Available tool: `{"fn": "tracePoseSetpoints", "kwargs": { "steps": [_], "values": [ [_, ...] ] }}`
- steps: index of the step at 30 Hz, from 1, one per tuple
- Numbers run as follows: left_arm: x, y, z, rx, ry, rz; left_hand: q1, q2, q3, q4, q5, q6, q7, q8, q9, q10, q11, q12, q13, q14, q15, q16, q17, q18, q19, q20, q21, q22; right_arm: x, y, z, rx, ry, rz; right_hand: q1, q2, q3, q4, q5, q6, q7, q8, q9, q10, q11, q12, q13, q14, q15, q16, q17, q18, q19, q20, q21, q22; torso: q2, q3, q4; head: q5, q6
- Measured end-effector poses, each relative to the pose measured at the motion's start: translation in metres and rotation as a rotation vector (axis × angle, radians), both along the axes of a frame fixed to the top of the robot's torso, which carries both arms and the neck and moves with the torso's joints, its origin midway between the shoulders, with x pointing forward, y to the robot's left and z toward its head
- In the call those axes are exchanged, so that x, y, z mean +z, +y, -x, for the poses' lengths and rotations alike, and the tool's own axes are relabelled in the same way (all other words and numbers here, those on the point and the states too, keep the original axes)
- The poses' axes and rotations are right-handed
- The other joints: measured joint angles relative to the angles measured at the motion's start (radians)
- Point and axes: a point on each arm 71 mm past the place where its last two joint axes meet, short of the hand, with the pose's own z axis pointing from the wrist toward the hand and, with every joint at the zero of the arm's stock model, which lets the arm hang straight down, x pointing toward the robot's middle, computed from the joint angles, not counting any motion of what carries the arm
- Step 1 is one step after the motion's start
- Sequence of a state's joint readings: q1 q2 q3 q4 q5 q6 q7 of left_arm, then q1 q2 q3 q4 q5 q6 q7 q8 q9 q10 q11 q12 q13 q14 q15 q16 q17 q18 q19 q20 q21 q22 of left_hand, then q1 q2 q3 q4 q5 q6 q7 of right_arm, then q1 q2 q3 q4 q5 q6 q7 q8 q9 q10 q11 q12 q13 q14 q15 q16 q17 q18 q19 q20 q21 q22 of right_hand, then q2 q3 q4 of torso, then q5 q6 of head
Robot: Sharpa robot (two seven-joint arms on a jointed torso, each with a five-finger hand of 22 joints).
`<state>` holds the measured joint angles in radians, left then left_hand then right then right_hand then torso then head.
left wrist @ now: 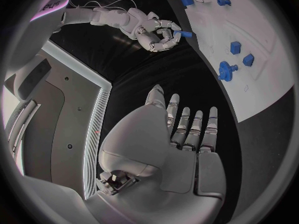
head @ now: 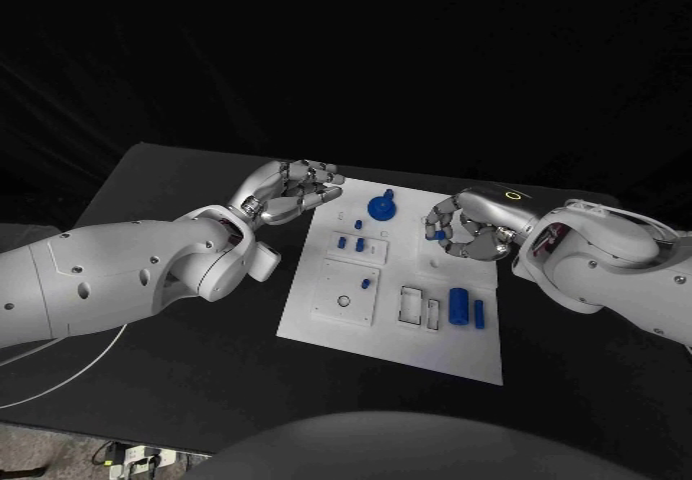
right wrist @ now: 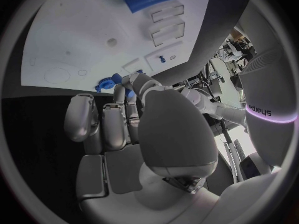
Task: Assemble the parts on the task board
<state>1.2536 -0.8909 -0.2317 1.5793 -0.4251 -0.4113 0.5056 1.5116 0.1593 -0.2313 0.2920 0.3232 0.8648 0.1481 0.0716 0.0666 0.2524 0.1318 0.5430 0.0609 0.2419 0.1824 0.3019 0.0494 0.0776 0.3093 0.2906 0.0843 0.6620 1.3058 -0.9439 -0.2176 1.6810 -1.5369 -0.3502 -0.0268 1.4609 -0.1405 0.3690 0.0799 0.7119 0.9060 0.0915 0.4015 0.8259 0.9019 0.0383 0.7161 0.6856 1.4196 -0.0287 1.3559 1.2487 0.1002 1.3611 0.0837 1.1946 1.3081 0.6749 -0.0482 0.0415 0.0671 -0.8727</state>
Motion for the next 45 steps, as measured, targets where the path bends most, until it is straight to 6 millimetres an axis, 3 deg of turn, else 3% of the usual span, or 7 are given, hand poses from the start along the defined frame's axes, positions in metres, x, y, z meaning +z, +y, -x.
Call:
{"fn": "tracePoseSetpoints", "kwargs": {
  "steps": [9, 20, 27, 31, 39, 45],
  "values": [
    [-0.001, 0.0, 0.0, 0.001, 0.004, -0.002, 0.0, 0.0, 0.0, 0.0, 0.0, 0.0, 0.0, 0.0, 0.0, 0.0, 0.0, 0.0, 0.0, 0.0, 0.0, 0.0, 0.0, 0.0, 0.0, 0.0, 0.0, 0.001, 0.014, 0.03, 0.016, 0.082, 0.032, -0.022, -0.005, -0.005, 0.004, -0.001, -0.017, 0.0, 0.0, -0.009, -0.005, 0.005, 0.001, -0.011, -0.004, -0.004, 0.004, -0.015, -0.012, 0.0, -0.006, -0.005, -0.016, 0.0, 0.0, 0.0001, -0.0006, 0.009, 0.0],
    [-0.001, 0.002, 0.0, 0.006, 0.009, -0.005, 0.0, 0.0, 0.0, 0.0, 0.0, 0.0, 0.0, 0.0, 0.0, 0.0, 0.0, 0.0, 0.0, 0.0, 0.0, 0.0, 0.0, 0.0, 0.0, 0.0, 0.0, 0.001, 0.011, 0.085, 0.029, 0.2, 0.2, -0.021, -0.014, 0.003, 0.007, -0.004, -0.04, -0.004, 0.004, -0.029, -0.016, 0.007, 0.002, -0.024, -0.011, -0.021, 0.007, -0.035, -0.037, 0.0, -0.026, 0.001, -0.047, 0.0, 0.0, 0.0001, 0.0011, 0.04, 0.0],
    [-0.001, 0.006, 0.0, 0.018, 0.008, -0.008, 0.0, 0.0, -0.004, 0.004, 0.0, 0.0, 0.007, 0.0, 0.0, 0.004, 0.004, 0.006, 0.0, 0.0, 0.0, 0.0, 0.0, 0.0, 0.0, 0.0, 0.0, -0.004, 0.01, 0.117, 0.027, 0.252, 0.278, -0.004, -0.019, 0.009, 0.007, -0.004, -0.052, -0.004, 0.004, -0.035, -0.022, 0.006, 0.003, -0.029, -0.011, -0.021, 0.007, -0.039, -0.041, 0.0, -0.027, 0.002, -0.052, 0.0, 0.0, -0.0001, 0.0016, 0.057, 0.0],
    [-0.001, 0.01, 0.0, 0.028, 0.006, -0.007, -0.012, 0.012, -0.012, 0.003, 0.0, 0.0, 0.007, 0.0, 0.0, 0.003, 0.011, 0.006, 0.0, -0.004, -0.004, 0.0, 0.0, 0.0, 0.0, 0.0, 0.0, -0.005, 0.006, 0.13, 0.023, 0.263, 0.309, 0.009, -0.019, 0.009, 0.007, -0.004, -0.052, -0.004, 0.004, -0.037, -0.022, 0.006, 0.003, -0.03, -0.011, -0.021, 0.007, -0.043, -0.043, 0.0, -0.034, 0.002, -0.059, 0.0, 0.0, -0.0008, 0.0016, 0.066, 0.0],
    [-0.001, 0.016, 0.001, 0.05, 0.01, 0.0, -0.012, 0.012, -0.011, 0.003, 0.0, -0.004, 0.011, 0.0, 0.0, 0.003, 0.011, 0.006, 0.0, -0.004, -0.004, 0.0, 0.0, 0.0, 0.0, 0.0, 0.001, -0.004, -0.007, 0.148, 0.021, 0.279, 0.363, 0.026, -0.019, 0.009, 0.006, -0.004, -0.056, -0.004, 0.004, -0.039, -0.025, 0.008, 0.005, -0.03, -0.01, -0.025, 0.011, -0.044, -0.046, 0.0, -0.038, 0.006, -0.066, 0.0, 0.0, -0.0008, 0.0002, 0.089, 0.0],
    [-0.001, 0.017, 0.001, 0.055, 0.013, 0.006, -0.012, 0.012, -0.011, 0.003, 0.0, -0.004, 0.011, 0.0, 0.0, 0.003, 0.011, 0.006, 0.0, -0.004, -0.004, 0.0, 0.0, 0.0, 0.0, 0.0, 0.004, -0.002, -0.017, 0.157, 0.023, 0.294, 0.377, 0.043, -0.019, 0.009, 0.006, -0.004, -0.056, -0.004, 0.004, -0.04, -0.029, 0.004, 0.009, -0.034, -0.01, -0.025, 0.011, -0.044, -0.047, 0.0, -0.041, 0.002, -0.071, 0.0, 0.0, -0.0007, 0.0003, 0.099, 0.0]
  ]
}}
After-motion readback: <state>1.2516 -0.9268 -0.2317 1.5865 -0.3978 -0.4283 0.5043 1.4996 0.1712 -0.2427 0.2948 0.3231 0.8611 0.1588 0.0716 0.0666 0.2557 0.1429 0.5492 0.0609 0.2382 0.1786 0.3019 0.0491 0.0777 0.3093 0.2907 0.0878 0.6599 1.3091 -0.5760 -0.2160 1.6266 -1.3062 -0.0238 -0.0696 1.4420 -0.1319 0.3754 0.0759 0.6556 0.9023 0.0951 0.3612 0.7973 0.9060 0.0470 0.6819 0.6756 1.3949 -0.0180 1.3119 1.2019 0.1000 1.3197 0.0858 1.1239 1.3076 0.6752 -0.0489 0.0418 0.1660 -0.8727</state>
